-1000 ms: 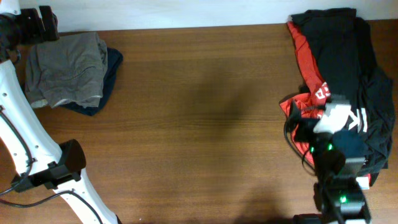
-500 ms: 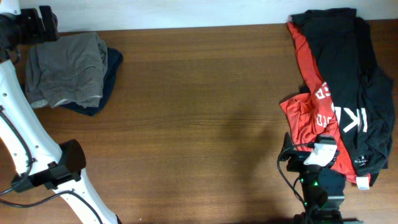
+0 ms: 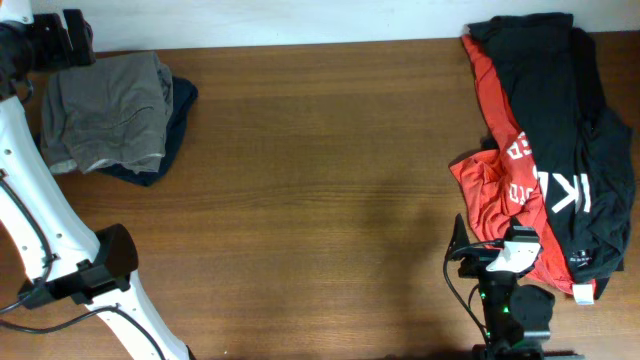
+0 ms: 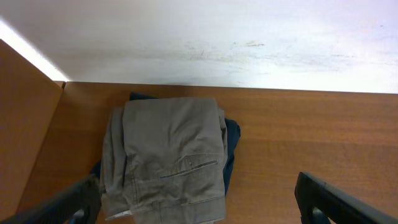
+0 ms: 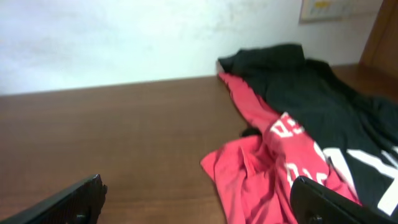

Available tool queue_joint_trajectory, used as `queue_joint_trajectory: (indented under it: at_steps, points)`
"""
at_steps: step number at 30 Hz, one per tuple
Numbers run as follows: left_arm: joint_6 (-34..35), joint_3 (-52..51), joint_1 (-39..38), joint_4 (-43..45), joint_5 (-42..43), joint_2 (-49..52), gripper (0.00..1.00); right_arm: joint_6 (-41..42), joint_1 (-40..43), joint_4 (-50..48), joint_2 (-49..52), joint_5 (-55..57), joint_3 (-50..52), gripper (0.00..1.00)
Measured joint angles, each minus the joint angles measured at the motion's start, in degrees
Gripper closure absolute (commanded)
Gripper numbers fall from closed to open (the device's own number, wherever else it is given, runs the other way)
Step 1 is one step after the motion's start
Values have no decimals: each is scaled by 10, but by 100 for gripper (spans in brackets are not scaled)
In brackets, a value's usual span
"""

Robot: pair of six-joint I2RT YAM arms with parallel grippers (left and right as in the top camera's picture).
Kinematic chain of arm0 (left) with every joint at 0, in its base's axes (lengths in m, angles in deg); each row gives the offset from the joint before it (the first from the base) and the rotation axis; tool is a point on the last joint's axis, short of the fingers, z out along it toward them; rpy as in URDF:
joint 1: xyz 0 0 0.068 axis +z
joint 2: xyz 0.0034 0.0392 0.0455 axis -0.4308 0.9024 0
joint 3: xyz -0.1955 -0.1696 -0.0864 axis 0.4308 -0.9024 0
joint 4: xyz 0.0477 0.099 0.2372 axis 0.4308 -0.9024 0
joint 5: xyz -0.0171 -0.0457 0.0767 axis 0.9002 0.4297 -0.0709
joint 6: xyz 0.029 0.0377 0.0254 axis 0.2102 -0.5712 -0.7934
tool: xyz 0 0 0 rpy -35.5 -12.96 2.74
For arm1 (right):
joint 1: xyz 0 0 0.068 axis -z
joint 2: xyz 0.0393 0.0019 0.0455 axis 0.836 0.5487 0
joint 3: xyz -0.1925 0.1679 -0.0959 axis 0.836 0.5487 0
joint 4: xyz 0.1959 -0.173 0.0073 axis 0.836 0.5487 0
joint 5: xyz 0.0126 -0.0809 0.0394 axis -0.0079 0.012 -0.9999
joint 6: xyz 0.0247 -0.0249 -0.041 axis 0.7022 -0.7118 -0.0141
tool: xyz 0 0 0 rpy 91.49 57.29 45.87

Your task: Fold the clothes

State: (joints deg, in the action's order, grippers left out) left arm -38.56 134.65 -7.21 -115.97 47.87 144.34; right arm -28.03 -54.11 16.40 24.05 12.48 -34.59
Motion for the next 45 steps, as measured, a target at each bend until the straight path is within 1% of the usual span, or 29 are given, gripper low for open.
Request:
queue_joint_trajectory:
  at_steps: [4,36,42,45]
  points:
    - [0,0,0,0,0,0,1,0,0,-1,-20,-1,0,1]
    - [0,0,0,-1,0,0,1,0,0,-1,-19,-1,0,1]
    - [0,0,0,-57,-1,0,1,0,0,-1,-19,-1,0,1]
    - [0,-4,2,-59,-3,-2,1,0,0,-1,-19,-1,0,1]
